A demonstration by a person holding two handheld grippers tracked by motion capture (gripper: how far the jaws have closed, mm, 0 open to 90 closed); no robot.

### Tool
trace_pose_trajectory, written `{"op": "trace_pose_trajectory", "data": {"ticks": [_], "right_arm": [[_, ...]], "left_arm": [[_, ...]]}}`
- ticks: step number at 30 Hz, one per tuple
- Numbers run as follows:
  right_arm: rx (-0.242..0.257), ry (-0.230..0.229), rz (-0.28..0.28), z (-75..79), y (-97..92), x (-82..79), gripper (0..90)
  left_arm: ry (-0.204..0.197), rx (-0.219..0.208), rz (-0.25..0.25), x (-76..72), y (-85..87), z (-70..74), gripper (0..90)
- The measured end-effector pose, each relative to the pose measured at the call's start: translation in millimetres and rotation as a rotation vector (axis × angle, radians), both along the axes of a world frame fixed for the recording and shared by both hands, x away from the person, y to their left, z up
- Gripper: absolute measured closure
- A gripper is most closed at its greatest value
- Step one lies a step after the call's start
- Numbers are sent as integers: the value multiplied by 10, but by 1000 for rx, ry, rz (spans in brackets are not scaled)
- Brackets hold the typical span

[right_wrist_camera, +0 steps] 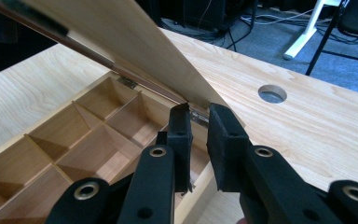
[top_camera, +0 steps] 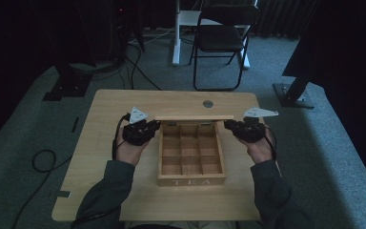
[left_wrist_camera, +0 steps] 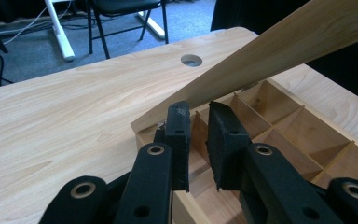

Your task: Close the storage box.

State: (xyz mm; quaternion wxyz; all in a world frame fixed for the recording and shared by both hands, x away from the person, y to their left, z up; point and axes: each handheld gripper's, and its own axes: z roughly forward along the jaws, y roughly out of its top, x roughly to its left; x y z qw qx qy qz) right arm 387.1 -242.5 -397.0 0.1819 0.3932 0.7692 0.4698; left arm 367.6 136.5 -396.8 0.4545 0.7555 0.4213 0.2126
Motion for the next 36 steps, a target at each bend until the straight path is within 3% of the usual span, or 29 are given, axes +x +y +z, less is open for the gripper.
{"op": "trace_pose_trajectory", "data": {"ticks": [36], "right_arm": [[12, 11, 5, -152, -10, -171, 769]], "left_arm": [[-1, -4, -10, -220, 0, -114, 755]]}}
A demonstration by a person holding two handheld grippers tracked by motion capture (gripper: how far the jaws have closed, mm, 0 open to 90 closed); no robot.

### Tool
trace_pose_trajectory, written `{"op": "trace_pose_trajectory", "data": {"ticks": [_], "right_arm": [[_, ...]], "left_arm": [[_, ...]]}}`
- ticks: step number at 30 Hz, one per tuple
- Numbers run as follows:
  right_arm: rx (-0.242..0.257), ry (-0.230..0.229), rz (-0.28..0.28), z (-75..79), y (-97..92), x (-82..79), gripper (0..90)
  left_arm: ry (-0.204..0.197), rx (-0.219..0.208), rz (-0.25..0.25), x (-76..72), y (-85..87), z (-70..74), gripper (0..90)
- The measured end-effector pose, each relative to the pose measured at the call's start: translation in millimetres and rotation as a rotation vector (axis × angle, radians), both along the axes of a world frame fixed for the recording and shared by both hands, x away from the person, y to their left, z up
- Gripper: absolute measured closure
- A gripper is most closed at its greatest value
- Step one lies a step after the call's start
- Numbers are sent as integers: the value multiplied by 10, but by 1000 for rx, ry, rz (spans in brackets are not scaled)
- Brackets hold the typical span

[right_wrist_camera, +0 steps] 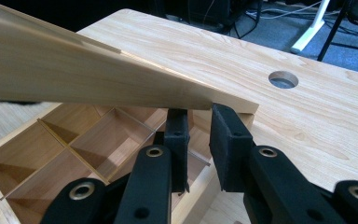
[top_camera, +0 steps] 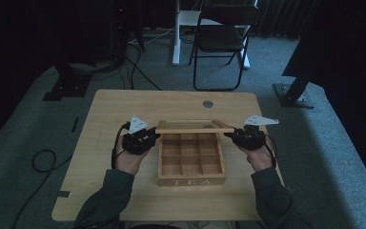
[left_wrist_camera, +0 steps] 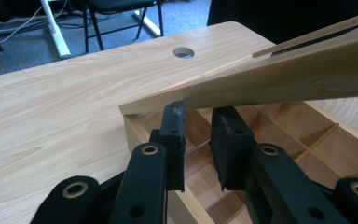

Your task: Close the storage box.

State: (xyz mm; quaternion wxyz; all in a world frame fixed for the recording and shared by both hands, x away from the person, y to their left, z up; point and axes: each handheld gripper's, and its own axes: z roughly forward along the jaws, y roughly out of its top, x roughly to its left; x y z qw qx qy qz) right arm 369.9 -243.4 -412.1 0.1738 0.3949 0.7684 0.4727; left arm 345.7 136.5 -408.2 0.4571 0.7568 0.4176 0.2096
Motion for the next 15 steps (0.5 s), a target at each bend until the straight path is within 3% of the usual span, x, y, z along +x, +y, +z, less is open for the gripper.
{"op": "trace_pose_trajectory", "data": {"ticks": [15], "right_arm": [[26, 8, -1, -94, -13, -59, 756]], "left_arm": [[14, -10, -6, -73, 9, -82, 756]]}}
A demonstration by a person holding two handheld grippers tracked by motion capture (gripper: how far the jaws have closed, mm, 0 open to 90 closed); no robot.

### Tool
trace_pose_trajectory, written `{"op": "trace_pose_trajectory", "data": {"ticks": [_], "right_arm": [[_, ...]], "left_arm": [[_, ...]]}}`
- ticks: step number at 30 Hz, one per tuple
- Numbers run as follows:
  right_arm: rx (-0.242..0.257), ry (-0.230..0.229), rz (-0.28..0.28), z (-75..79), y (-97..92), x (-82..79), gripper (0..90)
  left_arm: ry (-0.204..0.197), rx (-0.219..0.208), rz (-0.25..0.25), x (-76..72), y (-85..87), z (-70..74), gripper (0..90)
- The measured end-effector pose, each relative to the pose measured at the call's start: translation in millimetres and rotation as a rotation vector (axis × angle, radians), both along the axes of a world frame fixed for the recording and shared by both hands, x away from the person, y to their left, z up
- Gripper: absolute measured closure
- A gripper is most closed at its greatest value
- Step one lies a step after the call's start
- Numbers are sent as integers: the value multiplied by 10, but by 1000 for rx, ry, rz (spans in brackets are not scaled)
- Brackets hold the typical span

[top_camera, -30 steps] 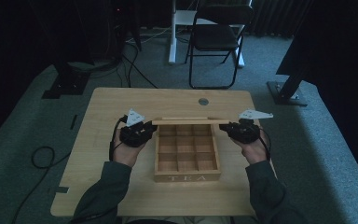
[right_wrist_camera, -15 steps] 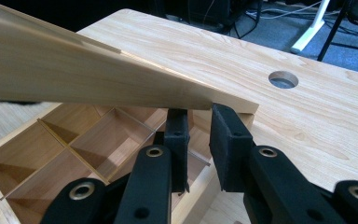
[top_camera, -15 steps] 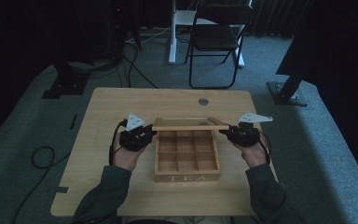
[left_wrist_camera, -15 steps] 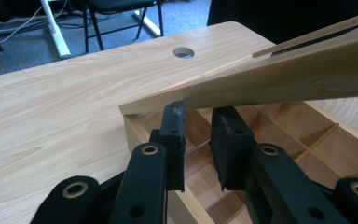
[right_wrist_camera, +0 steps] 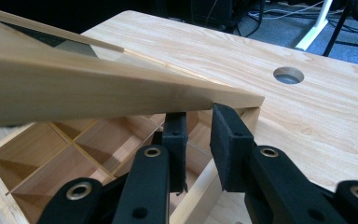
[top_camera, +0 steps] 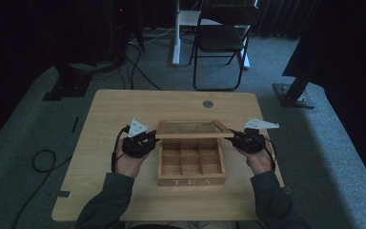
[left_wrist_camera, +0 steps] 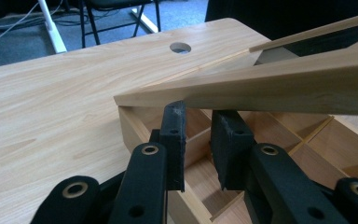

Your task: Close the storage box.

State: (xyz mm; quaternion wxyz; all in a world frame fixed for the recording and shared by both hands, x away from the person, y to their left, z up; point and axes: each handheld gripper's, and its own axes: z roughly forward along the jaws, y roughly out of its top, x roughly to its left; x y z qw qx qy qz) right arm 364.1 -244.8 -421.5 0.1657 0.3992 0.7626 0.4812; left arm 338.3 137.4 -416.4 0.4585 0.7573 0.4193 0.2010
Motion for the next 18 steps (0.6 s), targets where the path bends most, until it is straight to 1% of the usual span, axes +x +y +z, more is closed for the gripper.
{"op": "trace_pose_trajectory", "data": {"ticks": [6, 11, 18], "right_arm": [[-3, 7, 3, -38, 0, -28, 753], [-5, 13, 4, -73, 0, -45, 751], [-6, 13, 7, -114, -3, -74, 751]], "left_arm": [[7, -8, 0, -28, 3, -47, 755], [10, -4, -1, -49, 2, -71, 755], [17, -11, -2, -77, 5, -113, 754]]}}
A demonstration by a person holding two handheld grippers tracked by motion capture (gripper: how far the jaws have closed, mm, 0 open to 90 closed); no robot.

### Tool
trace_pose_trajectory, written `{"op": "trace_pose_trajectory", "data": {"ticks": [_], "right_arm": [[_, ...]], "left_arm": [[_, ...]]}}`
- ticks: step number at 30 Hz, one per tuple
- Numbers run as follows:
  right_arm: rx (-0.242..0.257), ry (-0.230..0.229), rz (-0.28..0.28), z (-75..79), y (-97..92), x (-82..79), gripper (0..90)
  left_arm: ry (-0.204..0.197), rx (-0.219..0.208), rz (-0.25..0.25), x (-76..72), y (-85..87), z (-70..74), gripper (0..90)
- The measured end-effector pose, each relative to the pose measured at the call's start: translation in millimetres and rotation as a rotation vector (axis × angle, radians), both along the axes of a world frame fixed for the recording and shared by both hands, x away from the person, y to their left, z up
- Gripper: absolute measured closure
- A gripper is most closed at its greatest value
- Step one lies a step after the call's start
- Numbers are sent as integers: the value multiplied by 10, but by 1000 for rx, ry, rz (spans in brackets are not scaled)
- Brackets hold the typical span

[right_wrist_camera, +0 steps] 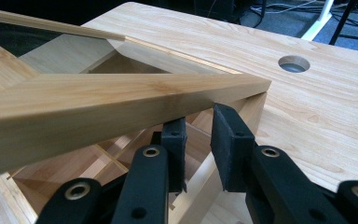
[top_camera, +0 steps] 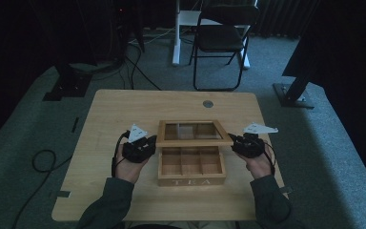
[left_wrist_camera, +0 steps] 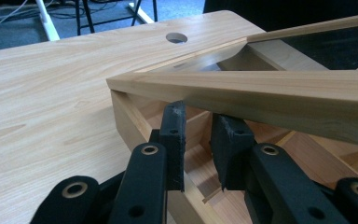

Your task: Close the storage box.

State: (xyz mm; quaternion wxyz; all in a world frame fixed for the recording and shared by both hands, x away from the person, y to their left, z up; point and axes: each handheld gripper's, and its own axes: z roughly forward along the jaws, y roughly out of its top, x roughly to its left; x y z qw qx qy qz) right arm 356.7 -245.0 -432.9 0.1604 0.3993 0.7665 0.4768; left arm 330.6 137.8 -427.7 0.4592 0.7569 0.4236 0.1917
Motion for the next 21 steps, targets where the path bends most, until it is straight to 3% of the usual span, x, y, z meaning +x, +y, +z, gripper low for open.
{"op": "trace_pose_trajectory", "data": {"ticks": [21], "right_arm": [[12, 6, 16, -107, -23, -75, 746]], "left_arm": [[4, 5, -10, -66, 5, -112, 751]]}}
